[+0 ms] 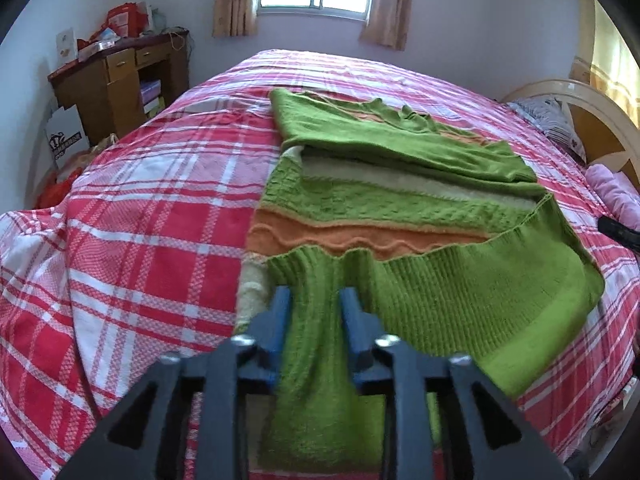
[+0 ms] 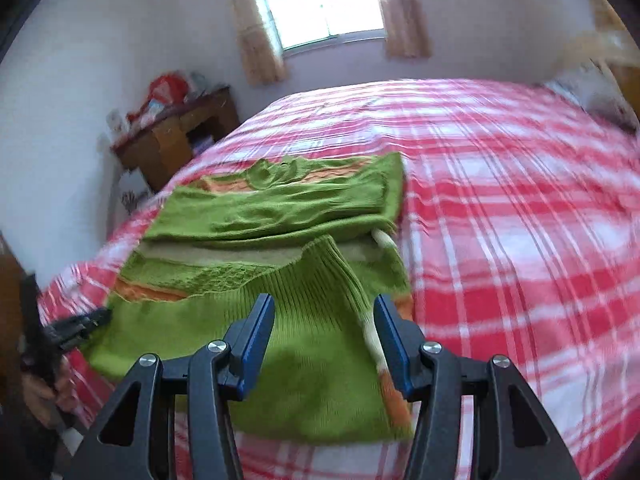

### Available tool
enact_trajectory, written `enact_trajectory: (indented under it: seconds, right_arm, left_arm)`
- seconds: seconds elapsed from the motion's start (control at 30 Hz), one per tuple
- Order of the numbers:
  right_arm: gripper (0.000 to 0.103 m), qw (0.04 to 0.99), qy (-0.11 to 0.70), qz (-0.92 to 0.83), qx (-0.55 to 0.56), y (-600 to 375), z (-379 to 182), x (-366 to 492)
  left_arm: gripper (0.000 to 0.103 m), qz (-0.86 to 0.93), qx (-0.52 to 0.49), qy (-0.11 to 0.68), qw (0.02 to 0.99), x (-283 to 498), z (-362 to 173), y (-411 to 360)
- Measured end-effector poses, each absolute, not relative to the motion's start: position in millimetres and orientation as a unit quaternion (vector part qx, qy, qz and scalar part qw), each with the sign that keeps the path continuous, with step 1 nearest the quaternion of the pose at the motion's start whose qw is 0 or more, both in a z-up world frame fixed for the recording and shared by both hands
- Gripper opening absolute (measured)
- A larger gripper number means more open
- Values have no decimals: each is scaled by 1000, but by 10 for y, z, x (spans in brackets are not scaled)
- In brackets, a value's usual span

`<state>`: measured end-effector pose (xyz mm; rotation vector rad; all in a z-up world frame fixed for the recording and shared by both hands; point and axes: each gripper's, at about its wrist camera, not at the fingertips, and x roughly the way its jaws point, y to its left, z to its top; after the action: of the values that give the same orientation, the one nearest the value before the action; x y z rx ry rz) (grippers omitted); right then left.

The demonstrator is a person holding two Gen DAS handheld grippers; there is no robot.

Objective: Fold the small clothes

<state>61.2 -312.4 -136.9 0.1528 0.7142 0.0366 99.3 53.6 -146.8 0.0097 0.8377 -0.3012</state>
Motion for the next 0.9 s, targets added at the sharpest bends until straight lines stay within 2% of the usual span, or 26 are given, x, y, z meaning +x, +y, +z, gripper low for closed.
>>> enact_trajectory:
  seconds: [0.17, 0.3, 0.33, 0.37, 0.4, 0.43, 0.6, 0.67, 0.73, 0.8, 0.83, 0.9]
  right_arm:
    - [53, 929, 369, 16, 10, -2999, -1562, 986]
    - [53, 919, 394, 24, 8, -2978, -1809, 1167]
    - [43, 919, 393, 31, 12, -2964, -1859, 1158]
    - [39, 923, 383, 24, 7, -2954, -1863, 1118]
    - [23, 924, 382, 23, 6, -2948, -1855, 1092]
    - [15, 924, 382, 22, 14, -2957, -1825, 1049]
    - [13, 940, 337, -12, 43, -3072, -1555, 730]
    - [12, 943, 327, -36, 51, -3157, -1488, 603]
    - [12, 942, 326, -55, 59, -3229, -1479, 502]
    - [12, 937, 339, -59, 63, -3275, -1541, 459]
    - [12, 934, 345, -63, 67, -3286, -1591, 439]
    - [12, 928, 358, -65, 76, -3305, -1688, 414]
  left_arm:
    - [35, -135, 21, 403, 905, 1003, -1477, 479]
    - [32, -135, 7, 402, 906, 1015, -1482, 509]
    - [22, -137, 3, 397, 907, 1005, -1487, 520]
    - [13, -135, 2, 393, 909, 996, -1498, 535]
    - [13, -136, 1, 392, 910, 994, -1497, 544]
    - [11, -137, -3, 392, 910, 995, -1488, 555]
    - [10, -138, -21, 371, 918, 944, -1324, 643]
    - [16, -142, -13, 372, 917, 963, -1310, 604]
    - [17, -141, 6, 379, 914, 998, -1341, 529]
    - [28, -141, 14, 393, 908, 1039, -1401, 465]
    - [41, -135, 15, 403, 905, 1068, -1444, 437]
    - [42, -130, 13, 399, 907, 1060, -1464, 412]
